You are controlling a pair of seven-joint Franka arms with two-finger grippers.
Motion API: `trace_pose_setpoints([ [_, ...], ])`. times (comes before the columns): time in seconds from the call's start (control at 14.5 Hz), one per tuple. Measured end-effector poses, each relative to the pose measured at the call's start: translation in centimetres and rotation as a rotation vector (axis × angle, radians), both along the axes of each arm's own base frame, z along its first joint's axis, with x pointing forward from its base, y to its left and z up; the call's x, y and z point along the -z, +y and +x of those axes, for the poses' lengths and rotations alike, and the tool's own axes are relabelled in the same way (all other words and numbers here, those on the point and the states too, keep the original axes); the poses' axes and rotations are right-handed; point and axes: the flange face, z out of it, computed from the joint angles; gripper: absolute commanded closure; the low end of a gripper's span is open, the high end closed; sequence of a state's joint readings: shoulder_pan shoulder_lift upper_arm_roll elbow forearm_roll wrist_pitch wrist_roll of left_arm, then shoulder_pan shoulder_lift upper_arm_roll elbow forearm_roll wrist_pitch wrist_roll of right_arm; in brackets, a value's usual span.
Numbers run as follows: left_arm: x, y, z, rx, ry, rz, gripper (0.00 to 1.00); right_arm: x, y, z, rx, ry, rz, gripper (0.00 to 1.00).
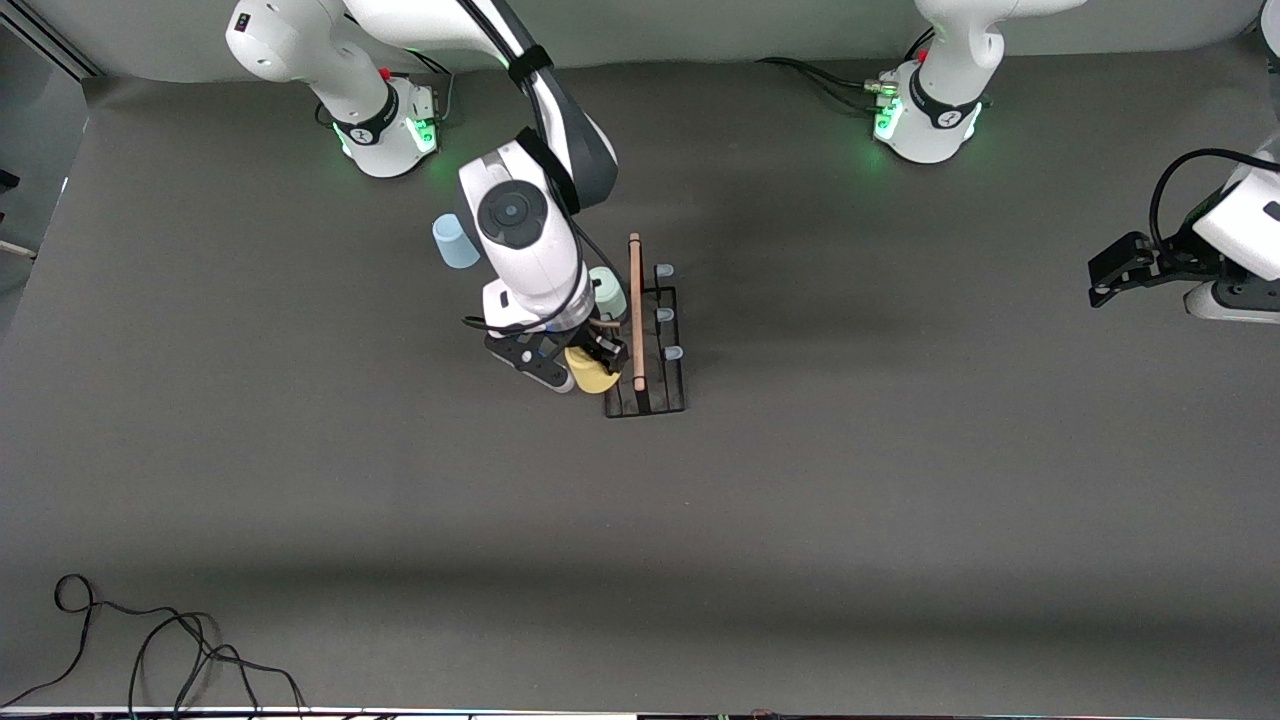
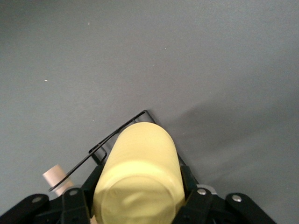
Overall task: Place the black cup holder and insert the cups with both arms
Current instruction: 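Carry the yellow cup onto a rack peg with the right gripper, then release the yellow cup and pull the right gripper back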
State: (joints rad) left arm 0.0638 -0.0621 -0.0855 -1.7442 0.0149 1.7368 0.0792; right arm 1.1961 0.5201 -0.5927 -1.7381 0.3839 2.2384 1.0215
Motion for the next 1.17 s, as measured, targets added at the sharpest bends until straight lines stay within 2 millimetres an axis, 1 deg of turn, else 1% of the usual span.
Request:
trace_pose_setpoints([
  [0.07,0.0,0.0,0.0,0.0,0.0,0.0,0.0,0.4,0.1,0.0,-0.001,0.001,-0.006,0.21],
  [0.14,0.0,0.0,0.0,0.0,0.0,0.0,0.0,0.6,0.1,0.0,-0.001,0.003,-0.011,0.04],
  [0.21,0.0,0.0,0.0,0.0,0.0,0.0,0.0,0.7,0.1,0.0,0.0,0.003,-0.012,0.0],
  [0.35,0.0,0.0,0.0,0.0,0.0,0.0,0.0,0.5,0.1,0.1,0.0,-0.001,-0.01,0.0],
  [0.48,0.0,0.0,0.0,0.0,0.0,0.0,0.0,-0.3,0.0,0.7,0.0,-0.018,-0.006,0.0],
  [0.55,0.0,0.0,0.0,0.0,0.0,0.0,0.0,-1.0,-0.2,1.2,-0.003,-0.027,-0.006,0.0],
  [0.62,0.0,0.0,0.0,0.0,0.0,0.0,0.0,-2.2,-0.9,1.9,-0.011,-0.027,-0.014,0.0],
  [0.69,0.0,0.0,0.0,0.0,0.0,0.0,0.0,-3.8,-2.1,2.8,-0.033,-0.009,-0.03,0.0],
  [0.76,0.0,0.0,0.0,0.0,0.0,0.0,0.0,-6.0,-3.7,3.8,-0.062,0.019,-0.05,0.0],
  [0.9,0.0,0.0,0.0,-0.003,0.0,0.0,0.0,-11.6,-8.6,5.5,-0.138,0.088,-0.082,0.0],
  [1.04,0.0,-0.1,0.0,-0.013,0.0,-0.001,0.0,-17.1,-14.7,6.3,-0.208,0.14,-0.073,0.0],
  [1.17,0.0,-0.5,0.0,-0.013,0.0,-0.001,0.0,-21.3,-21.4,6.3,-0.273,0.174,-0.033,0.0],
])
